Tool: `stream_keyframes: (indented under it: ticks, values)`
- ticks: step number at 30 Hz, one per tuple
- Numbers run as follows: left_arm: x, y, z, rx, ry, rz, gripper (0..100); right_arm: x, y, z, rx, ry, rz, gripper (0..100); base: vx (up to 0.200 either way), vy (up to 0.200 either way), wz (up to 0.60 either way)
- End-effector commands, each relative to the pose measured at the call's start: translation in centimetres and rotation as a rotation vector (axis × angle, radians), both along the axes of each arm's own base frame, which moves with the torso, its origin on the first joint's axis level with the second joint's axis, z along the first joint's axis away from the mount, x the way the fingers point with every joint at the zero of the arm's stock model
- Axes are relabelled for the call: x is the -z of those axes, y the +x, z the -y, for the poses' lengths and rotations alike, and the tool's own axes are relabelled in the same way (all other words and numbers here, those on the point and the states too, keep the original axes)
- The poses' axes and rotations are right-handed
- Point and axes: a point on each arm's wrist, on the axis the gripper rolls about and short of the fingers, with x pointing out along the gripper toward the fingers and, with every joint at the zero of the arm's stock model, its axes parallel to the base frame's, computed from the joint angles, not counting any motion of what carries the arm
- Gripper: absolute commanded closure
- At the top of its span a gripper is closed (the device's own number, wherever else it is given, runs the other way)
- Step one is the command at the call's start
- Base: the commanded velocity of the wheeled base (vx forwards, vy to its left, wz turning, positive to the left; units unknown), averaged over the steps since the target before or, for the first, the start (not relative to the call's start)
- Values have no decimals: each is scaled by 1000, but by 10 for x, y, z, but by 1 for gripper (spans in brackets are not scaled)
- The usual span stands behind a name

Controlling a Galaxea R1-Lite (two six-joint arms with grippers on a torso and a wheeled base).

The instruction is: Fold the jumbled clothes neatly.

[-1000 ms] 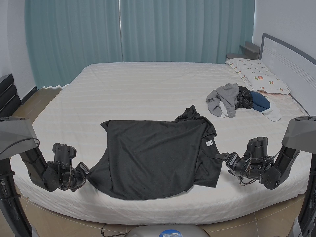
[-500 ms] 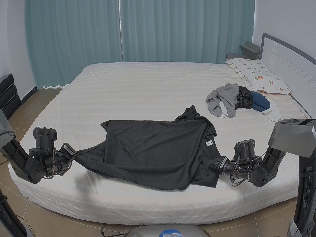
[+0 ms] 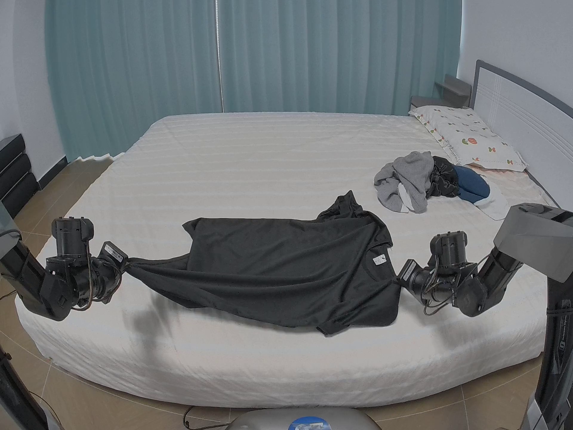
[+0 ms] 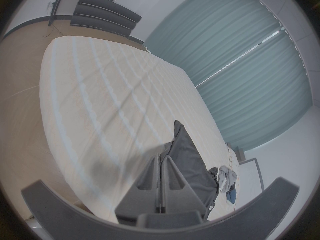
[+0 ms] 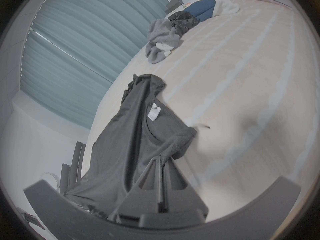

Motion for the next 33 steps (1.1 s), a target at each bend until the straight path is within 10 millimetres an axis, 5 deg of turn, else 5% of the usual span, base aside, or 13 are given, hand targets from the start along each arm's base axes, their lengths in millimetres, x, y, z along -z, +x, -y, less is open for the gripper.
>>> stream_keyframes:
  ticks: [1, 9, 24, 25, 33]
  values:
    - [16, 14, -9, -41, -22, -4, 100, -26, 27, 2, 23, 21, 73, 100, 0, 0, 0]
    - [43, 30, -12, -63, -32, 46, 100, -23, 75, -5, 71, -3, 100, 100, 0, 0, 0]
    - [44, 32, -13, -96, -86, 86, 100, -7, 121, -25, 96, 5, 209, 100, 0, 0, 0]
    - [45, 32, -13, -96, -88, 84, 100, -8, 124, -25, 98, 11, 218, 0, 0, 0, 0]
    - [46, 31, -13, -95, -88, 78, 100, -9, 118, -19, 111, 14, 197, 0, 0, 0, 0]
